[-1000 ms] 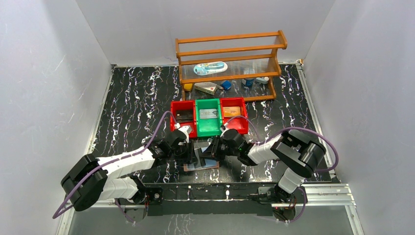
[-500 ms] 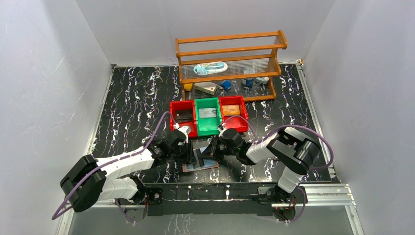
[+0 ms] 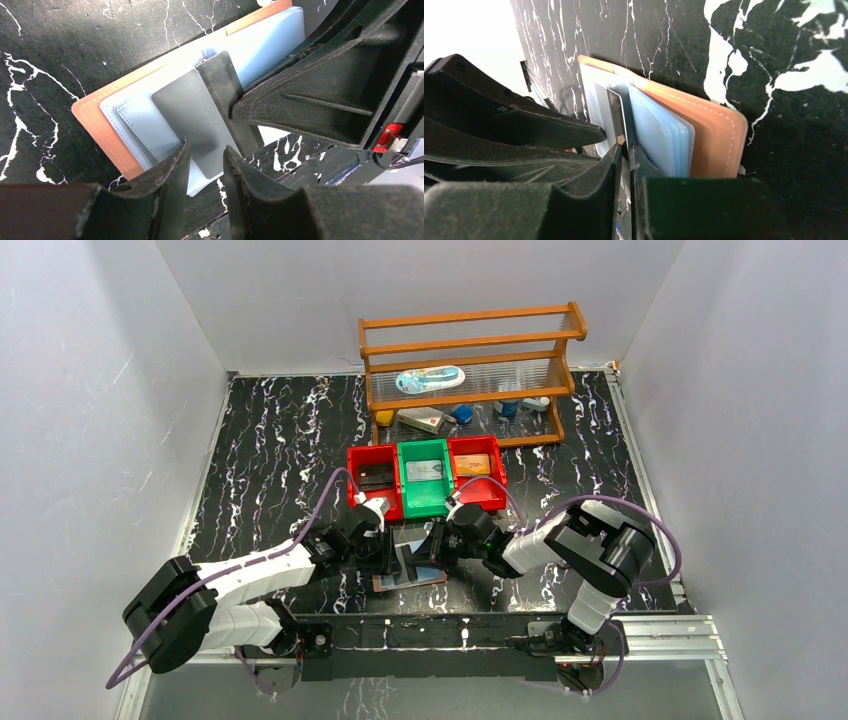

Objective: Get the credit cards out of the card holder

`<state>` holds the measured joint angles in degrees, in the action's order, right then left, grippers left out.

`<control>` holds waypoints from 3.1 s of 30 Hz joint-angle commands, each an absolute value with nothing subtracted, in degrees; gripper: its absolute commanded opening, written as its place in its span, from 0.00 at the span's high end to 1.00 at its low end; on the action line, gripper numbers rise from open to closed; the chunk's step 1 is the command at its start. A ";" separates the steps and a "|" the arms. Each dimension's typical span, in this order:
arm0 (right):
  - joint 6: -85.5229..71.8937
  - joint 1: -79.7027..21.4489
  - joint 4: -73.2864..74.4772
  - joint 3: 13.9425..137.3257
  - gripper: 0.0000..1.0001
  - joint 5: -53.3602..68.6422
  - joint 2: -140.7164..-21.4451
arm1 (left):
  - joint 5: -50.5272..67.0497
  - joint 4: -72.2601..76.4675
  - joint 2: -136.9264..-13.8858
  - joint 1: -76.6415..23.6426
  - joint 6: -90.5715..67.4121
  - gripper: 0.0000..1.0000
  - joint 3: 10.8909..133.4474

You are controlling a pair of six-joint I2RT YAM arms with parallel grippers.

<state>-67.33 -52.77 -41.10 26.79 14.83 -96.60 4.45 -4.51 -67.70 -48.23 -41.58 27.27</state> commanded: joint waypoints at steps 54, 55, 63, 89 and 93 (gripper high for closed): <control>-61.70 -51.94 -29.87 15.84 1.00 3.27 -61.21 | 10.55 -14.32 -50.51 -42.22 -35.74 0.24 30.83; -61.70 -51.94 -29.99 15.72 1.00 3.53 -60.58 | 13.74 -12.84 -50.03 -40.16 -36.02 0.23 30.40; -63.76 -51.90 -36.16 14.17 1.00 7.55 -58.17 | 30.68 -1.16 -47.50 -31.54 -39.59 0.25 26.42; -69.12 -51.94 -54.39 12.44 1.00 14.31 -63.11 | 42.02 33.84 -50.50 -31.55 -55.67 0.44 14.59; -71.40 -51.94 -61.14 10.84 0.99 15.24 -64.46 | 43.94 38.52 -52.70 -31.55 -58.31 0.53 14.72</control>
<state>-69.25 -52.12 -51.29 11.73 13.89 -64.34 40.14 30.72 -51.62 -31.81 -55.57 14.61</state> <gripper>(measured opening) 0.040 0.497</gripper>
